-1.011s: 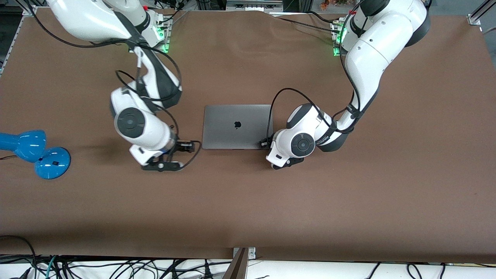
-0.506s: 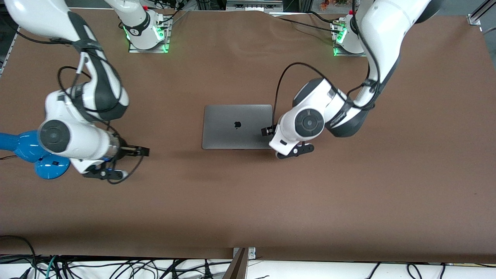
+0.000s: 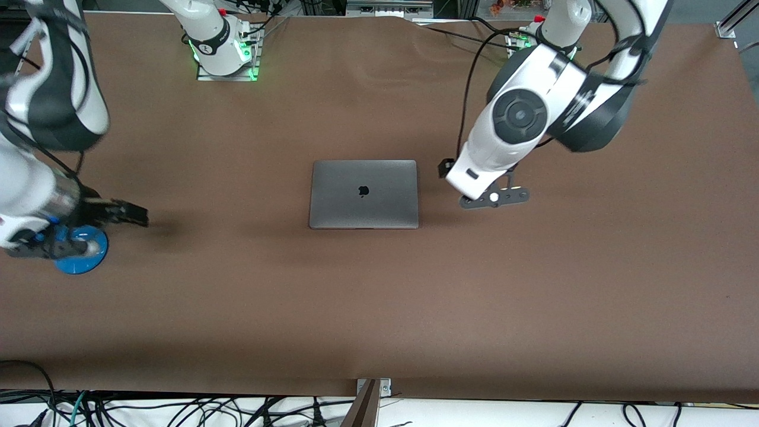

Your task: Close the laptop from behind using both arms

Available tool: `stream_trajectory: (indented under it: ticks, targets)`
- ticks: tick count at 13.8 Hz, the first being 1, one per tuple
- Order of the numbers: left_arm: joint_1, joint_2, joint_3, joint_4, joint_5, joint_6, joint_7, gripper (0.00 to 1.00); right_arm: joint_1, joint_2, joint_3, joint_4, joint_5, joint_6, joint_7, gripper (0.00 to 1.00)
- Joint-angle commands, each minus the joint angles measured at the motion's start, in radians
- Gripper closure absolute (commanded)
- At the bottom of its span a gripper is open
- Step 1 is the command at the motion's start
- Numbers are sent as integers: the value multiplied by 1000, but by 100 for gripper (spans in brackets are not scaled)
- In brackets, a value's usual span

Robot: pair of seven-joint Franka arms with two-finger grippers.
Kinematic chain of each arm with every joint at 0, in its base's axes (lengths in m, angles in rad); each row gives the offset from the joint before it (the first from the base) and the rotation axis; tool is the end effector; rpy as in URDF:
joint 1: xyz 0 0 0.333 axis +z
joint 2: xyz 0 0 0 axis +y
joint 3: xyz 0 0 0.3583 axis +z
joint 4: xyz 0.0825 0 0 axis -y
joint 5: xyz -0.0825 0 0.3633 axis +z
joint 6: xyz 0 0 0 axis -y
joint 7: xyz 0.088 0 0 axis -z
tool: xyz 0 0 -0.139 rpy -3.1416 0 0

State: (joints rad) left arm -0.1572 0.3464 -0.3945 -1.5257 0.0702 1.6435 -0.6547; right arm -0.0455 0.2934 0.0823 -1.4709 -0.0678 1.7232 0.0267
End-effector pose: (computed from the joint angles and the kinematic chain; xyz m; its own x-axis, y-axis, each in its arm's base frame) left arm 0.5502 -0.2908 0.4710 0.9748 0.1037 -0.1973 0.0911 -0.9933 -0.0717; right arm 0.6372 0.0083 0.5214 0.9991 0.0178 -0.0391 0.0196 -0.9988 0.0438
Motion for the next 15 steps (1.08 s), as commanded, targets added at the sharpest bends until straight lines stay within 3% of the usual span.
stream_trajectory:
  ticks: [1, 4, 6, 8, 11, 15]
  targets:
    - [1, -192, 92, -174, 3, 12, 171, 0, 27, -179, -62, -83, 19, -101, -11, 0]
    - [-4, -323, 216, -255, -25, 7, 350, 0, 29, -279, -84, -94, 19, -235, -13, 0]
    - [-10, -366, 294, -263, -43, -34, 450, 0, 29, -338, -84, -147, 40, -226, -30, 0]
    - [-10, -398, 356, -264, -43, -54, 521, 0, 27, -342, -84, -183, 106, -203, -11, 0]
    - [-13, -414, 445, -261, -44, -48, 679, 0, 30, -347, -84, -213, 108, -158, -11, 0]
    - [-33, -417, 489, -251, -44, 2, 757, 0, 30, -333, -84, -203, 105, -148, -13, 0]
